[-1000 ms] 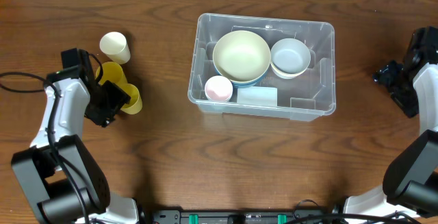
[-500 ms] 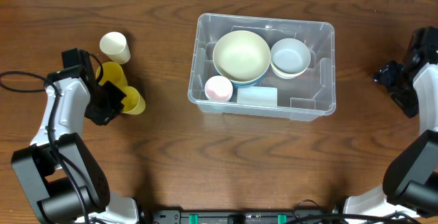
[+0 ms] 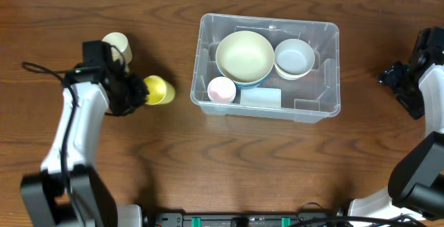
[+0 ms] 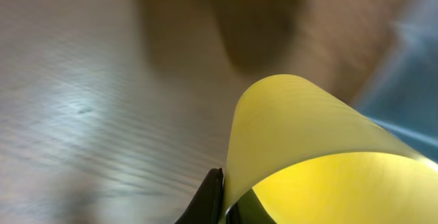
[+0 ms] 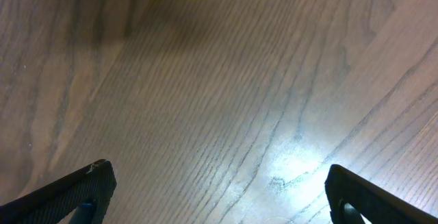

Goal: Pack container
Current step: 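Carry the yellow cup into the bin beside the pink cup, release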

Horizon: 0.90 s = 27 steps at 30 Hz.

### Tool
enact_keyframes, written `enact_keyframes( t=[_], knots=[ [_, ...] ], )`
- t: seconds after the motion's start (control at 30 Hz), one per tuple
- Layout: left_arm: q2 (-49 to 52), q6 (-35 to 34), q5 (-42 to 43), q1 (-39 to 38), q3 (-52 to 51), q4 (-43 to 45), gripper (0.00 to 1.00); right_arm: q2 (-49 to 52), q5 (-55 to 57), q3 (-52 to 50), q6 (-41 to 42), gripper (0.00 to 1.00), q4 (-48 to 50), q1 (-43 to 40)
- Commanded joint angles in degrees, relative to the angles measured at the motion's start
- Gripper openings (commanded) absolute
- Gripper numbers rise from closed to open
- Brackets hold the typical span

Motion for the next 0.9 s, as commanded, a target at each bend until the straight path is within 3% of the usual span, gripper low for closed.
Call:
enact_keyframes(
  t=[0.0,0.4,0.7,0.87],
  knots=[
    [-6.84,2.36,1.31,-3.72,2.64,0.68,0.06,0.17,0.52,-0.11,0.81,0.99,-0.04,-0.33],
    [-26.58,1.29,0.85,-15.43,6.62,9.44,0.06,0.17,0.52,-0.11,0.81,0.99,-0.02,-0.33],
    [-19.76,3.04,0.17,-28.83,6.6,10.49,0.06,0.17,0.52,-0.11,0.81,0.99,-0.04,-0.33],
    [-13.44,3.02,-4.7,-33.46,6.6,11.19,0.06,0.17,0.52,-0.11,0.81,0.99,-0.04,-0.33]
  ],
)
